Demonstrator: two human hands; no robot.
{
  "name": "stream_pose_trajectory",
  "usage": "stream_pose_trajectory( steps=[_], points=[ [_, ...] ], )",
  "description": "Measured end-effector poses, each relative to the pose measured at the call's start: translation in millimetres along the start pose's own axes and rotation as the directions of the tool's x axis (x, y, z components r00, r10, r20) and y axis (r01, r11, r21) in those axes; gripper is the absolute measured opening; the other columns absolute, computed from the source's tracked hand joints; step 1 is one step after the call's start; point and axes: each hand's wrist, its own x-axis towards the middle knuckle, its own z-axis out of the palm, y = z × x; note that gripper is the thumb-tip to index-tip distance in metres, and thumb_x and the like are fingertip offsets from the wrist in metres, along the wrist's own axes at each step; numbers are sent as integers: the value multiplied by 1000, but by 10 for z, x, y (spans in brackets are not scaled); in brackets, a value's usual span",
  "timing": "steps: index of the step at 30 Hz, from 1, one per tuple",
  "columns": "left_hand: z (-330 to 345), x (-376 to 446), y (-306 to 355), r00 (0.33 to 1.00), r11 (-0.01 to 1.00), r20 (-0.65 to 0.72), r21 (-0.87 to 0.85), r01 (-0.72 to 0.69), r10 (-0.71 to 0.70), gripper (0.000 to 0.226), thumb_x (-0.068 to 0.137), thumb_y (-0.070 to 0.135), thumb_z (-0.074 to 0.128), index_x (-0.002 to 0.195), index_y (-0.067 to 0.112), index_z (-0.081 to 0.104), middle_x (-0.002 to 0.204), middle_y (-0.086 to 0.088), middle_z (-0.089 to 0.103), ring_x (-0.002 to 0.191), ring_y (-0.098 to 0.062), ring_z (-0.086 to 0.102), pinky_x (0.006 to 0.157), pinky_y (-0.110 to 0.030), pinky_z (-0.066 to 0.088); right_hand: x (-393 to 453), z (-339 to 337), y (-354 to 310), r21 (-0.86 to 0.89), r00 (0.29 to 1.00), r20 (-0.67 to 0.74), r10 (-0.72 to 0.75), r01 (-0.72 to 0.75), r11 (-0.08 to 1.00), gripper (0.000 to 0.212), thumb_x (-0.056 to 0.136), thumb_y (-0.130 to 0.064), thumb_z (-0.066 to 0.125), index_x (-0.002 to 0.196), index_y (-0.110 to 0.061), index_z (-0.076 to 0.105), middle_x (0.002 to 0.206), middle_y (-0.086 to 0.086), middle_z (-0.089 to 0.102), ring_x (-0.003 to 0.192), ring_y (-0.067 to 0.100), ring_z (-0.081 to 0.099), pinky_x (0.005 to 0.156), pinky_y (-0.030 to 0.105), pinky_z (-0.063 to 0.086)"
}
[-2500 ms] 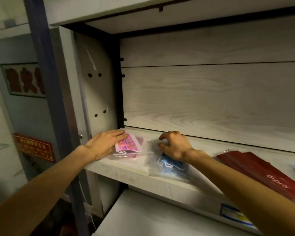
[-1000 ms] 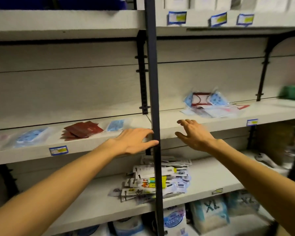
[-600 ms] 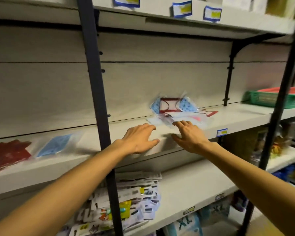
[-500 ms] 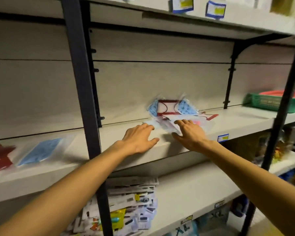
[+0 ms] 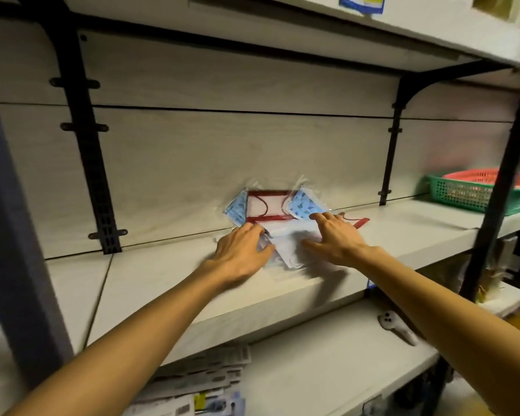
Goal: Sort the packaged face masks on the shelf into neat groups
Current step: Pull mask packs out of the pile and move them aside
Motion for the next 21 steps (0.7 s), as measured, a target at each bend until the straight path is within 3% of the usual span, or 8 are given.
stream_pose_trajectory(
  steps=[3,7,10,13,15,17,19,21],
  points=[
    [128,144,70,996,997,52,13,72,-73,65,91,69,47,137,24,46,142,-2,55,119,-28,56,90,-43,50,179,28,161,50,997,60,-39,36,998,76,89,-54,63,151,-18,38,148,12,49,131,33,47,104,46,44],
    [265,267,110,969,988,193,-1,157,-154,105,73,92,41,156,31,22,161,-2,37,139,-32,44,108,-53,43,477,123,294,86,989,131,-62,51,995,84,85,-63,60,154,-24,34,155,10,43,139,32,42,109,46,39],
    [264,405,112,963,982,198,-7,187,-182,115,69,93,49,160,31,15,166,-1,29,146,-29,36,114,-50,38,753,228,384,125,962,259,-90,59,990,80,85,-68,56,151,-28,39,151,7,49,132,29,49,105,43,43],
    [233,582,88,955,969,191,-51,242,-228,112,70,87,61,157,28,22,160,-1,39,139,-26,45,110,-45,43,967,293,513,201,955,261,-143,91,975,72,85,-70,57,143,-28,50,136,4,61,114,24,58,95,35,47],
    [257,666,51,952,954,146,-95,283,-268,106,68,83,66,151,27,30,154,-1,45,134,-24,49,105,-44,47,1062,346,610,210,963,188,-193,153,966,62,87,-69,56,130,-26,62,120,2,69,98,21,61,84,32,50],
    [296,700,16,934,926,126,-139,351,-335,112,64,86,67,150,25,31,153,-1,48,132,-25,51,102,-41,48,1152,397,695,272,969,104,-226,191,943,45,90,-66,55,103,-26,70,98,-2,71,84,20,62,71,32,50],
    [334,694,-8,902,880,134,-201,431,-411,122,55,90,66,152,26,28,151,2,50,130,-25,54,100,-38,49,1233,454,766,394,975,15,-220,196,898,42,95,-53,57,69,-20,59,67,-6,59,68,21,55,57,32,38],
    [344,685,-45,876,843,128,-236,483,-466,125,47,93,67,148,27,36,142,5,57,123,-21,59,99,-38,51,1297,531,815,524,982,-82,-169,187,831,44,96,-35,59,60,-15,45,57,-5,44,59,19,43,53,34,28]
  ],
)
